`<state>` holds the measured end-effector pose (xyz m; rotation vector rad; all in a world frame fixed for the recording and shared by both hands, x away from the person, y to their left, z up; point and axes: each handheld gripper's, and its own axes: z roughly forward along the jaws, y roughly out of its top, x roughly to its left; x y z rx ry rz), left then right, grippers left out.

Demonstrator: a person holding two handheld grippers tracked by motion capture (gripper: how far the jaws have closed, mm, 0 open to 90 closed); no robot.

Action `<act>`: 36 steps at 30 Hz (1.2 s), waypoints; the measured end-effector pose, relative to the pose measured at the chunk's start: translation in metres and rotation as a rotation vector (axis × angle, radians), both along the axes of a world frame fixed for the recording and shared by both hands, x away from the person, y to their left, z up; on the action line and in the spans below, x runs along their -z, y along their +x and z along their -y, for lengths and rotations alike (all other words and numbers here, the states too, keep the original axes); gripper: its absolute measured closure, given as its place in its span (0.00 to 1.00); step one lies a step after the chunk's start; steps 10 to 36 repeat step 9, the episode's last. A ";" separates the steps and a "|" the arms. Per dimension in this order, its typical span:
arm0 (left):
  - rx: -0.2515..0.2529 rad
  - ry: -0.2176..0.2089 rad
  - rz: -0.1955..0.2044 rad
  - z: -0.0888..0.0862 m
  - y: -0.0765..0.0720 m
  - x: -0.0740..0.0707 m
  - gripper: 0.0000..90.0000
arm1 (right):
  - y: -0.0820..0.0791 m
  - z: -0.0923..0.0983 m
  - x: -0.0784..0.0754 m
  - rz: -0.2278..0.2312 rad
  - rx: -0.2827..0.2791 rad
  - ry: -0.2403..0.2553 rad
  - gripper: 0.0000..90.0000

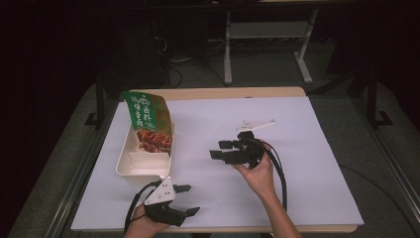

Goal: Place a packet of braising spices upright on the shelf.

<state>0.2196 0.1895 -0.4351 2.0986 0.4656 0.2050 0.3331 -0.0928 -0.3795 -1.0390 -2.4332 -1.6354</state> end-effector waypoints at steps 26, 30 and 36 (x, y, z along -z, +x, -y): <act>-0.005 -0.031 -0.012 -0.001 -0.001 -0.001 0.31 | -0.022 0.014 0.015 -0.008 -0.005 -0.008 0.42; -0.005 -0.031 -0.012 -0.001 -0.001 -0.001 0.31 | -0.022 0.014 0.015 -0.008 -0.005 -0.008 0.42; -0.005 -0.031 -0.012 -0.001 -0.001 -0.001 0.31 | -0.022 0.014 0.015 -0.008 -0.005 -0.008 0.42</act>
